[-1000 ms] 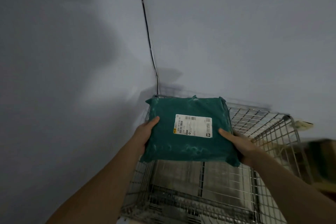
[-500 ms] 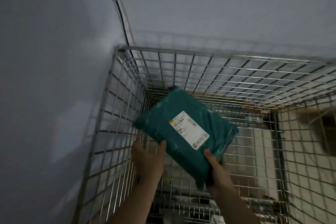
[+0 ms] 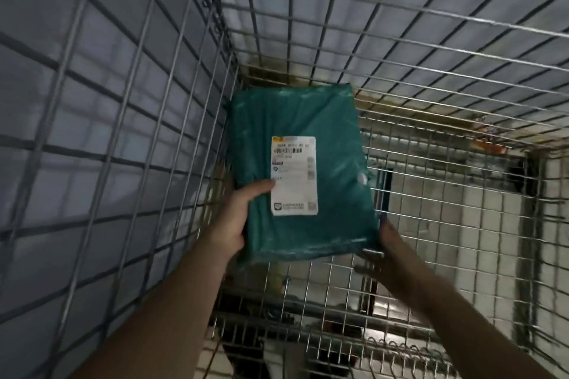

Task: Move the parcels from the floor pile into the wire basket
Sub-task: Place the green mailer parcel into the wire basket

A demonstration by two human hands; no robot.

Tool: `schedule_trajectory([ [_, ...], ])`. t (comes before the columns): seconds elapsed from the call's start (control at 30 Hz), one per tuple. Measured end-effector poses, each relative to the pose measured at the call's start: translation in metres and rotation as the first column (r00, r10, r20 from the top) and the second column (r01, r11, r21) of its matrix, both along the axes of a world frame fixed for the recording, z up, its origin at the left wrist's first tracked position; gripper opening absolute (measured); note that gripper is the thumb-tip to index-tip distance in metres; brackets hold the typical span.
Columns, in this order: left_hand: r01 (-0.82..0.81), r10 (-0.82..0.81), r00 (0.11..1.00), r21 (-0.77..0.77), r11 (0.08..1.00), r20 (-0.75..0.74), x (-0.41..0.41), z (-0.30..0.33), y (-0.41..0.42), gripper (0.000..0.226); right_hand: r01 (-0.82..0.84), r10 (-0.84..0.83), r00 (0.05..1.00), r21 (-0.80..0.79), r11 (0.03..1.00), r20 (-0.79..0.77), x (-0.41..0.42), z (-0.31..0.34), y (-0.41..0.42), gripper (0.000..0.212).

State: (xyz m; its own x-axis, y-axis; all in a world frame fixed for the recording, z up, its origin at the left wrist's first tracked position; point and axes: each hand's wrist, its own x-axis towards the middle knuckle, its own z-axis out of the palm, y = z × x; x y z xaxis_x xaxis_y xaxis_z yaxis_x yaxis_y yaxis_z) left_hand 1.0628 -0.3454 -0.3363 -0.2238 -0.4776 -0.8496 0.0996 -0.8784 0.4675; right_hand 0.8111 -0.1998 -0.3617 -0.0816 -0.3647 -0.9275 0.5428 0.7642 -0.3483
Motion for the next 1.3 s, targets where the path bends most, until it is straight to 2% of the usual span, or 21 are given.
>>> schedule_trajectory([
  [0.07, 0.025, -0.024, 0.999, -0.050, 0.998, 0.028, -0.003, -0.010, -0.009, 0.057, -0.063, 0.065, 0.998, -0.044, 0.997, 0.024, -0.006, -0.014, -0.020, 0.068],
  [0.1, 0.033, -0.022, 0.995, -0.113, 0.993, 0.095, -0.005, -0.018, -0.015, 0.056, -0.110, 0.112, 0.993, -0.064, 0.992, 0.022, -0.003, -0.020, -0.031, 0.063],
  [0.17, 0.090, -0.017, 0.958, -0.244, 0.966, 0.287, -0.009, -0.033, -0.027, 0.050, -0.185, 0.184, 0.983, -0.089, 0.979, -0.025, 0.009, -0.032, -0.048, 0.058],
  [0.23, 0.234, -0.014, 0.847, -0.350, 0.907, 0.531, -0.013, -0.046, -0.032, 0.042, -0.212, 0.205, 0.976, -0.103, 0.972, -0.074, 0.029, -0.045, -0.058, 0.052],
  [0.27, 0.353, -0.009, 0.756, -0.396, 0.848, 0.655, -0.015, -0.051, -0.030, 0.044, -0.220, 0.210, 0.972, -0.100, 0.970, -0.104, 0.040, -0.050, -0.060, 0.045],
  [0.3, 0.506, 0.000, 0.655, -0.438, 0.743, 0.756, -0.019, -0.054, -0.024, 0.052, -0.231, 0.216, 0.966, -0.100, 0.968, -0.141, 0.052, -0.052, -0.063, 0.035],
  [0.33, 0.665, -0.015, 0.565, -0.445, 0.600, 0.825, -0.024, -0.055, -0.013, 0.060, -0.255, 0.232, 0.954, -0.105, 0.961, -0.192, 0.064, -0.051, -0.067, 0.024],
  [0.37, 0.797, -0.059, 0.483, -0.412, 0.441, 0.873, -0.028, -0.056, -0.001, 0.065, -0.289, 0.256, 0.932, -0.101, 0.952, -0.258, 0.076, -0.051, -0.070, 0.017],
  [0.4, 0.877, -0.124, 0.409, -0.351, 0.328, 0.904, -0.031, -0.057, 0.009, 0.067, -0.332, 0.290, 0.901, -0.084, 0.940, -0.322, 0.086, -0.050, -0.074, 0.016],
  [0.43, 0.921, -0.202, 0.337, -0.277, 0.276, 0.920, -0.031, -0.057, 0.015, 0.067, -0.388, 0.340, 0.863, -0.060, 0.920, -0.373, 0.091, -0.046, -0.076, 0.021],
  [0.57, 0.982, -0.471, 0.115, -0.027, 0.188, 0.875, -0.027, -0.033, 0.006, 0.072, -0.643, 0.584, 0.672, 0.032, 0.765, -0.456, 0.071, -0.006, -0.087, 0.061],
  [0.63, 0.986, -0.516, 0.075, 0.015, 0.167, 0.853, -0.024, -0.001, -0.009, 0.066, -0.751, 0.685, 0.525, 0.104, 0.652, -0.505, 0.046, 0.037, -0.098, 0.073],
  [0.73, 0.989, -0.497, 0.035, 0.041, 0.142, 0.867, -0.026, 0.081, -0.030, 0.066, -0.834, 0.738, 0.298, 0.212, 0.510, -0.605, 0.000, 0.128, -0.105, 0.072],
  [0.8, 0.995, -0.460, -0.056, 0.088, 0.050, 0.886, -0.036, 0.158, -0.045, 0.072, -0.836, 0.748, 0.203, 0.287, 0.468, -0.632, -0.032, 0.203, -0.099, 0.074],
  [0.83, 0.995, -0.425, -0.092, 0.095, -0.013, 0.901, -0.043, 0.202, -0.053, 0.074, -0.823, 0.749, 0.185, 0.317, 0.472, -0.636, -0.046, 0.243, -0.093, 0.075],
  [0.93, 0.962, -0.311, -0.149, 0.065, -0.265, 0.939, -0.073, 0.349, -0.073, 0.057, -0.739, 0.711, 0.183, 0.381, 0.555, -0.679, -0.084, 0.378, -0.068, 0.074],
  [1.0, 0.915, -0.212, -0.149, 0.053, -0.399, 0.966, -0.103, 0.452, -0.078, 0.051, -0.656, 0.667, 0.178, 0.417, 0.629, -0.724, -0.103, 0.469, -0.042, 0.073],
  [1.07, 0.865, -0.129, -0.132, 0.050, -0.500, 0.983, -0.133, 0.553, -0.064, 0.058, -0.567, 0.613, 0.177, 0.429, 0.703, -0.770, -0.109, 0.564, -0.002, 0.072],
  [1.13, 0.817, -0.051, -0.131, 0.079, -0.571, 0.990, -0.161, 0.626, -0.048, 0.060, -0.551, 0.591, 0.138, 0.435, 0.712, -0.795, -0.113, 0.630, 0.027, 0.066],
  [1.2, 0.754, 0.031, -0.087, 0.086, -0.651, 0.996, -0.191, 0.705, -0.013, 0.064, -0.502, 0.589, 0.105, 0.469, 0.727, -0.801, -0.118, 0.706, 0.074, 0.061],
  [1.3, 0.674, 0.104, 0.003, 0.075, -0.735, 0.995, -0.236, 0.787, 0.048, 0.064, -0.419, 0.575, 0.059, 0.503, 0.756, -0.816, -0.127, 0.789, 0.150, 0.059],
])
